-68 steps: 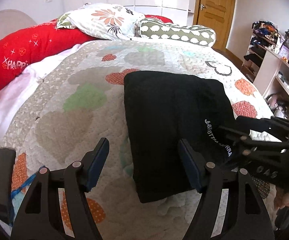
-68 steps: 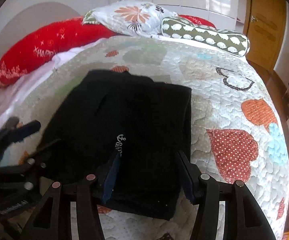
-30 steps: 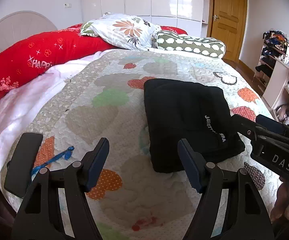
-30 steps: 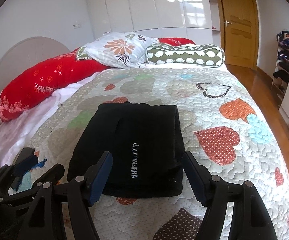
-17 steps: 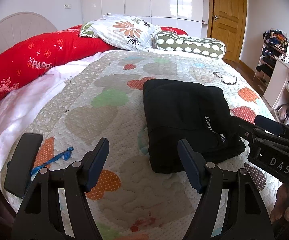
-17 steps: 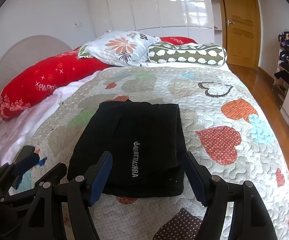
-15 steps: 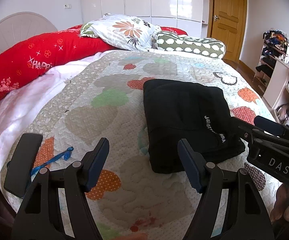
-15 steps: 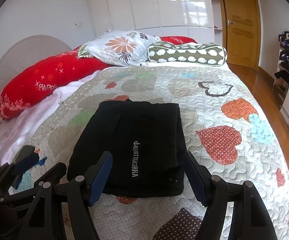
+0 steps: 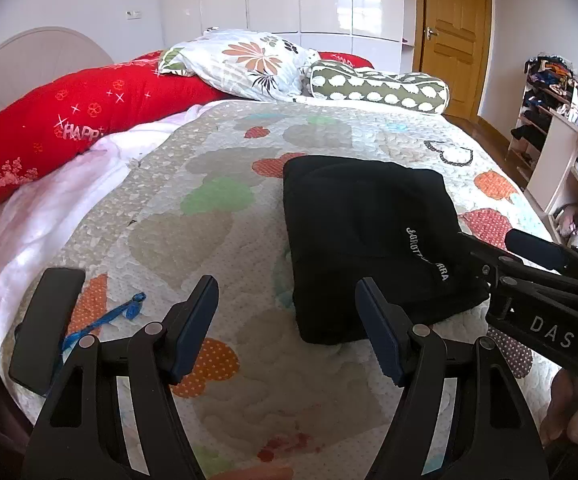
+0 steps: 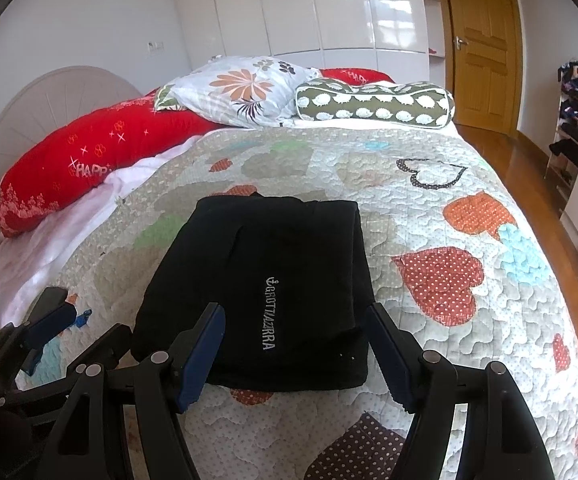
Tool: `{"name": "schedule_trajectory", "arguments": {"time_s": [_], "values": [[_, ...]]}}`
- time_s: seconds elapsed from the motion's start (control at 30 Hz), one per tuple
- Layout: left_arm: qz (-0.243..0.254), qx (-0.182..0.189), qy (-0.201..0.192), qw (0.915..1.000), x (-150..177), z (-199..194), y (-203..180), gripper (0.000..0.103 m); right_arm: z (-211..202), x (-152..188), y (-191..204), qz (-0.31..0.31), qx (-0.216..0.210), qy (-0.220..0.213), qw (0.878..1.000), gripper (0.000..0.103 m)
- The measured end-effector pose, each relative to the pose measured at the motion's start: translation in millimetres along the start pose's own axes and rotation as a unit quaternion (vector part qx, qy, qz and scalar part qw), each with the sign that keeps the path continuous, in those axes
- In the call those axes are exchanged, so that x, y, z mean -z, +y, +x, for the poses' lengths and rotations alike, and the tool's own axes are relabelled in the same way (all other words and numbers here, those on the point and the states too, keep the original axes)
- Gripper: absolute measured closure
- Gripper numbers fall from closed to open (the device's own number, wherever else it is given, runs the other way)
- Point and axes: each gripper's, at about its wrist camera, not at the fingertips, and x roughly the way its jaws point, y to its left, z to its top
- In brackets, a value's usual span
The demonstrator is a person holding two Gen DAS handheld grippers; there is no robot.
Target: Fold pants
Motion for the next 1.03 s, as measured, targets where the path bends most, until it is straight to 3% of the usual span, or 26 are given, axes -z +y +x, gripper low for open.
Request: {"name": "schedule_trajectory", "arguments": {"time_s": [1.03], "values": [[0.006, 0.012, 0.000, 0.9999, 6.8, -4.2, -3.6, 0.031, 1.4, 1.2, -4.4, 0.000, -0.001, 0.008, 1.000, 0.033]]}}
